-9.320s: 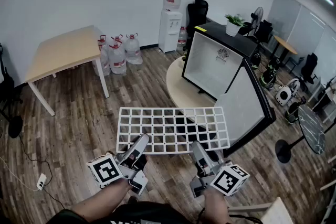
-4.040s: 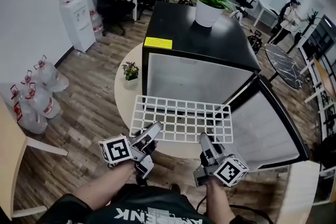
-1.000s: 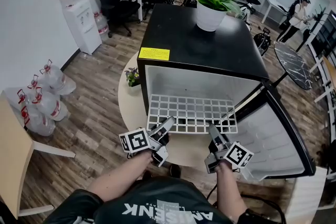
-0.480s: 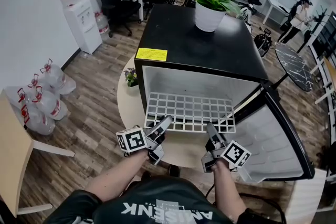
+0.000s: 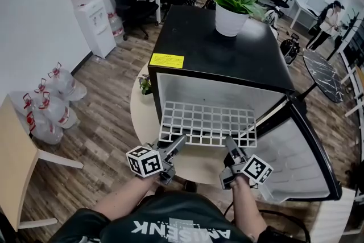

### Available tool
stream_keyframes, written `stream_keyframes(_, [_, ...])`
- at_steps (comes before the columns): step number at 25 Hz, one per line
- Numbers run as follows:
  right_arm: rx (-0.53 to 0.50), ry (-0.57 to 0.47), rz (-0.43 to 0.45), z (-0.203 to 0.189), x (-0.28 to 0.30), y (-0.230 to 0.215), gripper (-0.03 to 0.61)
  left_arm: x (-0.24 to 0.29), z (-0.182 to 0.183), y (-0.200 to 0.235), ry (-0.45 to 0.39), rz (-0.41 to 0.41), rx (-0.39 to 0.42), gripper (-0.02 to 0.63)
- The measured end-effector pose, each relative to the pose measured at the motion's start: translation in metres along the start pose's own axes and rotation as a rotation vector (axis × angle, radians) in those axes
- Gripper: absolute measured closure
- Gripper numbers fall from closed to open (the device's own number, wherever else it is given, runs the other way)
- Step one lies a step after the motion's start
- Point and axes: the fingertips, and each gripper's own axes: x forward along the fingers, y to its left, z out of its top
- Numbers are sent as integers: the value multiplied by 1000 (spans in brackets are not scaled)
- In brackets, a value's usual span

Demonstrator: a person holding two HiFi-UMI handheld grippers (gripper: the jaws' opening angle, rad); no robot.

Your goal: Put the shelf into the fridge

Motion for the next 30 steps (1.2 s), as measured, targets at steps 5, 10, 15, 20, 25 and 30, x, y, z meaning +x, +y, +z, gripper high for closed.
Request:
stream_keyframes(5, [-6,-9,11,-1,6,5,468,3,7,8,2,14,-7,466])
stream_keyframes(10, [-16,-10,14,6,13,5,468,8,12,11,5,19,-7,466])
stream_keyframes(15, [40,-21,57,9,21,9,469,15,16,14,5,26,-2,466])
stream_keyframes(20, [33,-24,57,12,20,8,468,16,16,11,17,32,-6,462])
stream_keyframes(25, [74,-16,100,8,29,19,468,-2,21,13,-1,117,-33,460])
stream_keyframes(30, [126,-19,128,8,29,25,468,-26,11,10,30,231,121,460])
